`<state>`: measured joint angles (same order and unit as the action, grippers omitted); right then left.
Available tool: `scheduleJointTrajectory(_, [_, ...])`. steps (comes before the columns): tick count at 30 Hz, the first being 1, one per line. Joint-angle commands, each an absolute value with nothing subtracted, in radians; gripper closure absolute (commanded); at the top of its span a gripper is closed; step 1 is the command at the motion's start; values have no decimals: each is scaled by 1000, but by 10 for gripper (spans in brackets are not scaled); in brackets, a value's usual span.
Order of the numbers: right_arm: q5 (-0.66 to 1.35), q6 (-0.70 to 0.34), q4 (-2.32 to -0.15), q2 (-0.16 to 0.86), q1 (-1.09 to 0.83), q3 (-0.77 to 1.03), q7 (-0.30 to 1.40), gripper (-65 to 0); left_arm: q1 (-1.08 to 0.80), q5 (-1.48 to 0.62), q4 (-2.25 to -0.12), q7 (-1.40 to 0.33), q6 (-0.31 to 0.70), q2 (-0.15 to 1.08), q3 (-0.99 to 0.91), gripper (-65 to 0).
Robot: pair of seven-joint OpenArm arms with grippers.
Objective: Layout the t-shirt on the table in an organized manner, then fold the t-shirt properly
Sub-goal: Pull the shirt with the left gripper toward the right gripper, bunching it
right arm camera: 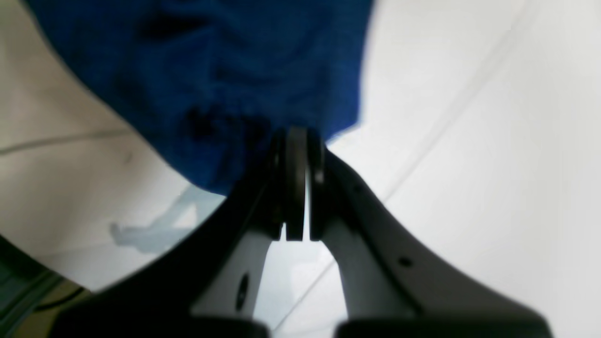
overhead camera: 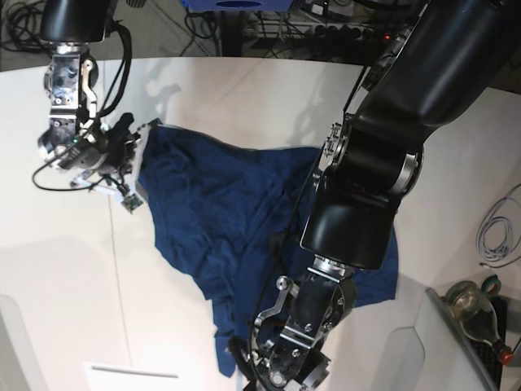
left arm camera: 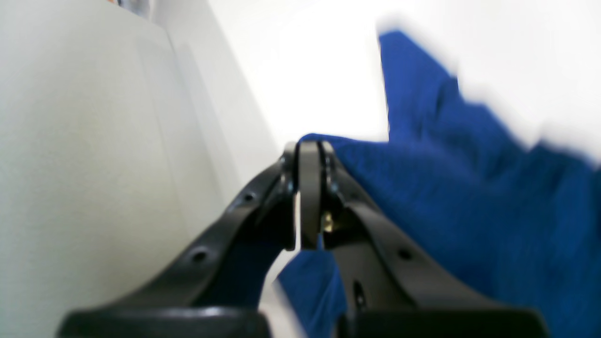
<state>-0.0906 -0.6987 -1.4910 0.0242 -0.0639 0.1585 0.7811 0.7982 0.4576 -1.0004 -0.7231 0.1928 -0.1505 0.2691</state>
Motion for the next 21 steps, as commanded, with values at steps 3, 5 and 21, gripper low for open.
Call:
scheduleJointTrajectory(3, [-90,-698,-1445,31,-41,160,768,-2,828,437,-944,-633,114,-157,275,0])
scheduleJointTrajectory(5, [-90,-698,-1438,36,-54,160,768,-2,826,430,-874,-572,87,-157,277,0])
scheduleJointTrajectory(21, [-91,-698,-1590,47,-94,263,802,-2,845,364,-599,-338,-24,-157,268,0])
